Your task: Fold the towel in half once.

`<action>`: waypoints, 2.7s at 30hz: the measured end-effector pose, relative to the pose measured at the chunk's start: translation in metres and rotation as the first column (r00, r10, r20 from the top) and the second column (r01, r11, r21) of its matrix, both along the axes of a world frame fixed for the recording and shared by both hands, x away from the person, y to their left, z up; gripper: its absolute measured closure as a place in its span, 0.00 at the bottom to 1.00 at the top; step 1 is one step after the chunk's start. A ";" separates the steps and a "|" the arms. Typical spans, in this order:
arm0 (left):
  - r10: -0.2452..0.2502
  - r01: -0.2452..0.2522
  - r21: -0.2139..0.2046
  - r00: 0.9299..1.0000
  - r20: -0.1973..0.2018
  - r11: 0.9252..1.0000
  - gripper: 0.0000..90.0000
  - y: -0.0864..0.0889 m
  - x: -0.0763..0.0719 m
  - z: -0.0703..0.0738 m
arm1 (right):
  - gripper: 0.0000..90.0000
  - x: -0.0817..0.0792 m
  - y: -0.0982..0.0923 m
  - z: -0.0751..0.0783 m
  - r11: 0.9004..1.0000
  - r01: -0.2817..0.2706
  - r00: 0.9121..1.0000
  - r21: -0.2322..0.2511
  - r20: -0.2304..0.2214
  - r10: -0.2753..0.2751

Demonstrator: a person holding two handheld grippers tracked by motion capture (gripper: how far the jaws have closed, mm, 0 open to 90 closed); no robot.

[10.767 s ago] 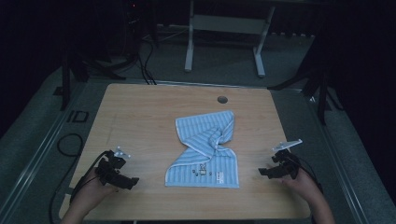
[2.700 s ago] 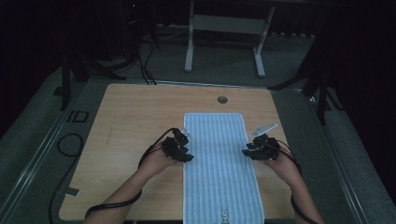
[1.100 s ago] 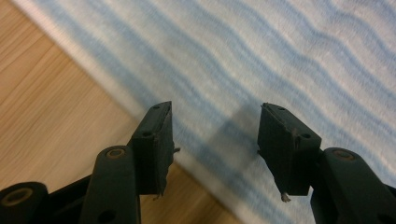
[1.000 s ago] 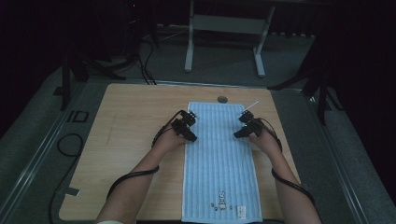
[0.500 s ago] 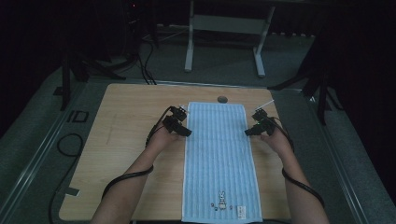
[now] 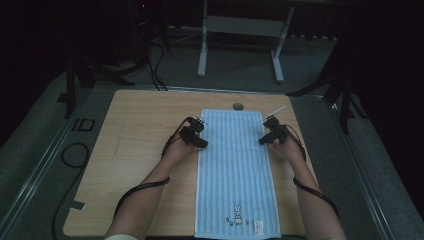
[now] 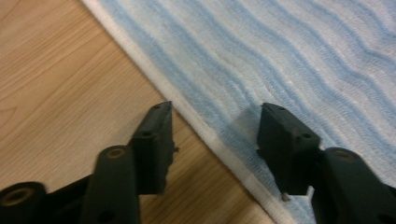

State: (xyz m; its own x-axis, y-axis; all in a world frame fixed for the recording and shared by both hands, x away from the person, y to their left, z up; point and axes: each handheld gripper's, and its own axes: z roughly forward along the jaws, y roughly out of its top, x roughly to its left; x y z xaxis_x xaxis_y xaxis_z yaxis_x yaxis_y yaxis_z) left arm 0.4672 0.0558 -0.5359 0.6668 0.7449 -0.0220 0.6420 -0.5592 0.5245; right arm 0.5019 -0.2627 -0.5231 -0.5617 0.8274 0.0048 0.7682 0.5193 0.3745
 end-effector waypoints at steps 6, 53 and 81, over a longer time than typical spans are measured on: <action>-0.037 0.037 -0.020 0.999 -0.021 0.999 0.93 -0.007 -0.003 0.002 | 0.96 -0.008 0.012 0.001 0.998 -0.058 0.998 -0.033 0.014 0.059; -0.237 0.233 -0.101 0.971 -0.027 0.967 0.70 -0.002 -0.120 0.030 | 0.80 -0.136 0.017 0.031 0.967 -0.236 0.967 0.092 0.121 0.225; -0.156 0.155 -0.016 0.984 -0.089 0.988 0.68 0.020 -0.079 0.008 | 0.82 -0.086 0.047 -0.001 0.979 -0.198 0.979 0.048 0.059 0.195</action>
State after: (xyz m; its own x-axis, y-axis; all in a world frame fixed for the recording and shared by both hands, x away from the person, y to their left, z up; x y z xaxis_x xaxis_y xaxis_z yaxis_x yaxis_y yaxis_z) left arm 0.3883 0.0760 -0.5276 0.7695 0.6319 -0.0932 0.5924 -0.6515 0.4740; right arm 0.4157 -0.2157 -0.5236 -0.7141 0.6999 0.0111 0.6309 0.6366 0.4436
